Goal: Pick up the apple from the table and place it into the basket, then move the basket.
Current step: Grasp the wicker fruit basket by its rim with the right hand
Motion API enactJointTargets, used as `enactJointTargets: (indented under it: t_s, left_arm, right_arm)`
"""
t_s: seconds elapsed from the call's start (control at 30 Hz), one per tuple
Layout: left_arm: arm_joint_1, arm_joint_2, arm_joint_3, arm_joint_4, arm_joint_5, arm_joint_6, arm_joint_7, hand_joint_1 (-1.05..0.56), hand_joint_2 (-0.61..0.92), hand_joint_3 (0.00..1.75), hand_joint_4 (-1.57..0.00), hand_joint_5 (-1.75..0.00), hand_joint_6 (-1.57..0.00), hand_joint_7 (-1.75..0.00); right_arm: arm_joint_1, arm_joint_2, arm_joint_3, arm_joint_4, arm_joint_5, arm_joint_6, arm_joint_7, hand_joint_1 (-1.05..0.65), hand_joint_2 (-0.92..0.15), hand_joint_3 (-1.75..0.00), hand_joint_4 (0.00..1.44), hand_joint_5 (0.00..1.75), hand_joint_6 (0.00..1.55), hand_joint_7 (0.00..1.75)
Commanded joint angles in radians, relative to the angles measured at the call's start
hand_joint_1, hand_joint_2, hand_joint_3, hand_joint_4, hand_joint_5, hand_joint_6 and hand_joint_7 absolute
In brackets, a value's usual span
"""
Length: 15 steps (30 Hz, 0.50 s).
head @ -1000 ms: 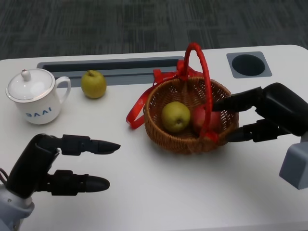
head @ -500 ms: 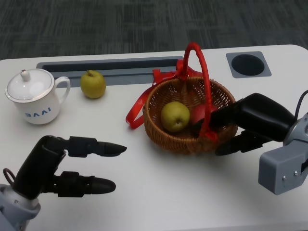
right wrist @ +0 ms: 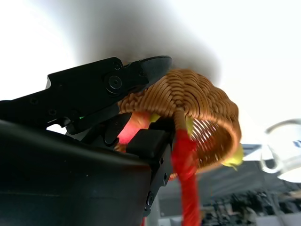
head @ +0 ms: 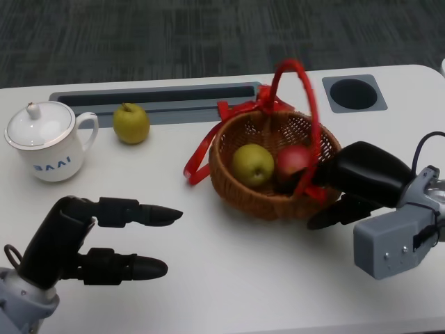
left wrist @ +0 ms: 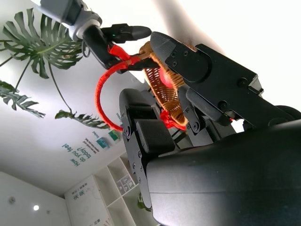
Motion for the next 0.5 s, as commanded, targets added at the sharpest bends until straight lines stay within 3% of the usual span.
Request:
enactJointTargets:
  t_s: [0.03, 0.3, 0.5]
  left_arm:
    - [0.022, 0.009, 0.012, -0.024, 0.012, 0.013, 0.017, -0.41, 0.69, 0.00, -1.13, 0.00, -1.05, 0.00]
    - [0.034, -0.004, 0.018, -0.045, 0.010, 0.016, 0.020, -0.41, 0.70, 0.00, -1.14, -0.01, -1.05, 0.00]
    - [0.044, -0.012, 0.024, -0.057, -0.001, 0.010, 0.019, -0.40, 0.70, 0.00, -1.15, -0.01, -1.06, -0.01]
  right_arm:
    - [0.023, 0.033, 0.040, 0.038, -0.026, 0.051, 0.032, -0.59, -0.89, 0.00, 0.91, 0.02, 0.79, 0.01]
    - [-0.016, 0.088, 0.068, 0.076, -0.038, 0.171, 0.064, -0.49, -0.87, -0.01, 1.09, 0.10, 0.82, 0.01]
    - [-0.030, 0.095, 0.053, 0.072, -0.002, 0.200, 0.092, -0.42, -0.92, -0.18, 1.11, 0.13, 0.92, 0.03]
